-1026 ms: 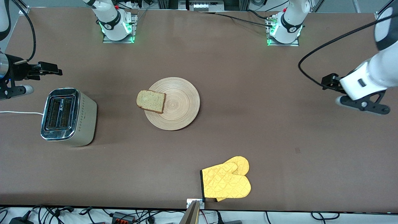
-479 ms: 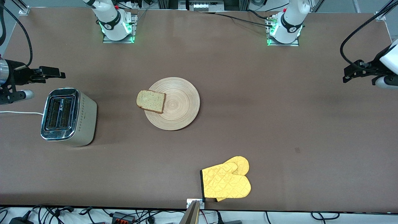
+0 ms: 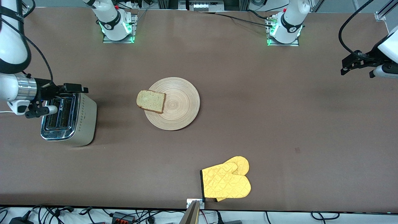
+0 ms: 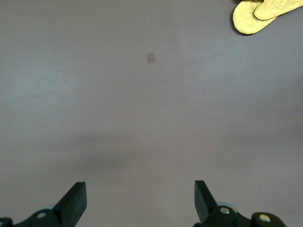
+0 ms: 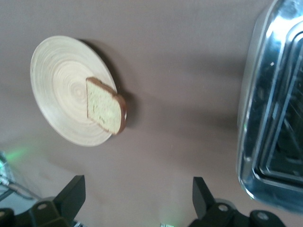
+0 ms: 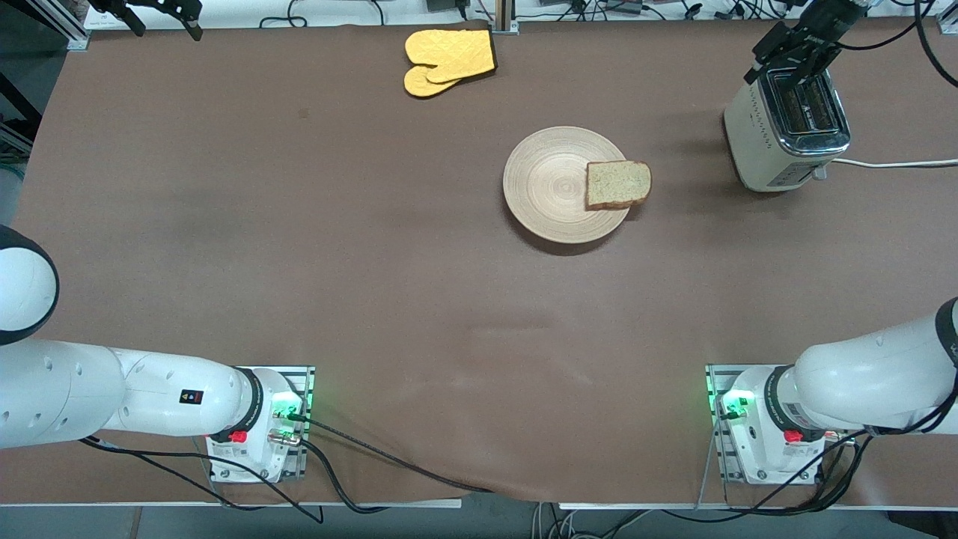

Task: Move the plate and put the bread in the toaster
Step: 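Move the right gripper over the toaster toward the plate, then grasp the bread slice edge on the plate with the right gripper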

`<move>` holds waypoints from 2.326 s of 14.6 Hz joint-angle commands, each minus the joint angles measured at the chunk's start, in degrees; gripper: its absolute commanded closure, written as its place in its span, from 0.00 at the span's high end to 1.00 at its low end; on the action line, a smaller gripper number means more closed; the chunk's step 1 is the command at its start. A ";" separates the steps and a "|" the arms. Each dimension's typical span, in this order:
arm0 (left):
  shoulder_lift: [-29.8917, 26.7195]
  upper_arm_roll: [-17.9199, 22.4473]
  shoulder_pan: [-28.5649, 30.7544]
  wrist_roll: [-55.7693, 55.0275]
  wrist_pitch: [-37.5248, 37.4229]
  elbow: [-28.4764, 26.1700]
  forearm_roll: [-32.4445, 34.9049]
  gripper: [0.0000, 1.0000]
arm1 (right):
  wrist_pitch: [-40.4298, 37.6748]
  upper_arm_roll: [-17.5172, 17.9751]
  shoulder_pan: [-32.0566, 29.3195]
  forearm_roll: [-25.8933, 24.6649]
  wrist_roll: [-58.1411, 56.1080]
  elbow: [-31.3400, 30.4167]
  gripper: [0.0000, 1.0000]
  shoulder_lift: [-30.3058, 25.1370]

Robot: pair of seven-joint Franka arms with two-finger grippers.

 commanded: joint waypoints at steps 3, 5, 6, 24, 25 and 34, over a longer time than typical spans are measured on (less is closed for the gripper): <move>-0.50 0.11 -0.24 -0.74 -0.41 -0.48 -0.37 1.00 | 18.31 0.25 4.09 1.63 2.17 -21.49 1.00 -12.07; -0.50 0.11 -0.24 -0.74 -0.41 -0.21 -0.37 1.00 | 23.24 0.34 6.54 1.98 5.33 -25.11 1.00 -13.05; -0.41 0.03 -0.33 -0.74 -0.41 -0.12 -0.28 1.00 | 25.70 0.34 7.43 3.55 6.22 -26.52 1.00 -13.05; 0.73 0.03 -0.33 -1.01 -1.20 0.84 0.16 1.00 | 44.44 0.08 13.94 39.84 -26.09 -36.38 1.00 -1.02; 0.64 0.03 -0.33 -1.09 -1.20 0.93 0.16 1.00 | 44.35 0.08 13.94 41.43 -26.90 -36.46 1.00 -0.75; 0.73 0.29 -0.15 -3.73 -1.99 1.02 0.16 1.00 | 42.95 0.08 14.47 52.26 -35.34 -36.55 1.00 2.68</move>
